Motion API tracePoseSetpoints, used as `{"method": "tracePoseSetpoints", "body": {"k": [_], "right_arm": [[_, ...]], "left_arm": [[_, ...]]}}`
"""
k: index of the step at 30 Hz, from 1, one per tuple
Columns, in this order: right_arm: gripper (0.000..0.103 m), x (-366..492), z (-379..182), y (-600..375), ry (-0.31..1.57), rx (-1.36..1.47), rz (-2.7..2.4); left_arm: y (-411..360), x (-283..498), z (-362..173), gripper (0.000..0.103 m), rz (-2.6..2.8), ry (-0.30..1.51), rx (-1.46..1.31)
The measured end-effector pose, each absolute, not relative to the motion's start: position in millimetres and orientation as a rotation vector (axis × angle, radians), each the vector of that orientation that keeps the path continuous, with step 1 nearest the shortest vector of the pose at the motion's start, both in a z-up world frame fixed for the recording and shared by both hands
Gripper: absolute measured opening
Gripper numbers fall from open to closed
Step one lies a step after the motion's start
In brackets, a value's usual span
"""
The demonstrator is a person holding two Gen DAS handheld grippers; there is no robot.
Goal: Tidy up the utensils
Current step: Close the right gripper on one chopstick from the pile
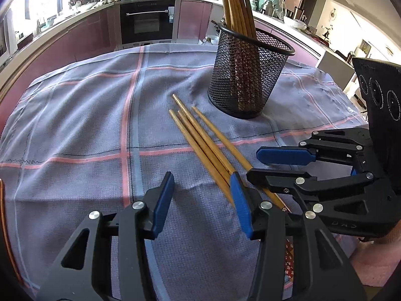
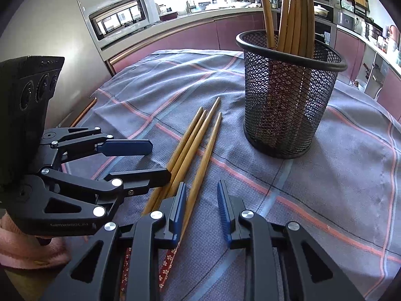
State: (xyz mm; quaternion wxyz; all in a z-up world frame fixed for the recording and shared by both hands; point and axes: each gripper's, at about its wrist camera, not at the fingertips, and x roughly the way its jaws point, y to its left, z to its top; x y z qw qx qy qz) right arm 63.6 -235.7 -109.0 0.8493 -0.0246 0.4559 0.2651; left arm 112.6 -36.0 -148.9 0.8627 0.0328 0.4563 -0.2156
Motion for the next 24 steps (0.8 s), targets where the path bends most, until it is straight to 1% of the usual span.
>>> {"method": "tracePoseSetpoints", "body": {"k": [7,10,11,12,14,17,21,24], "right_arm": [[0.023,63,-109,-238,0.959,-0.045,0.561],[0.023,63,-108,-239,0.958,-0.045,0.56],[0.023,63,-108,-239,0.956,-0.048,0.559],[0.023,64,-108,-238,0.955,-0.052,0.557],[0.023,65,-107,-237,0.953,-0.058,0.553],[0.023,67,-107,-233,0.949,-0.069,0.545],[0.023,70,-107,-226,0.936,-0.1,0.531],[0.021,72,-108,-221,0.925,-0.122,0.52]], "left_arm": [[-31,113,-149,0.035,-0.454,0.968,0.087],[-27,113,-149,0.028,-0.463,0.976,0.085],[-26,114,-149,0.022,-0.465,0.978,0.087],[-25,115,-148,0.019,-0.468,0.98,0.086],[-24,117,-148,0.017,-0.468,0.982,0.083],[-22,120,-148,0.017,-0.443,0.976,0.102],[-20,125,-148,0.026,-0.409,0.976,0.118],[-19,131,-148,0.025,-0.399,0.98,0.116]]}}
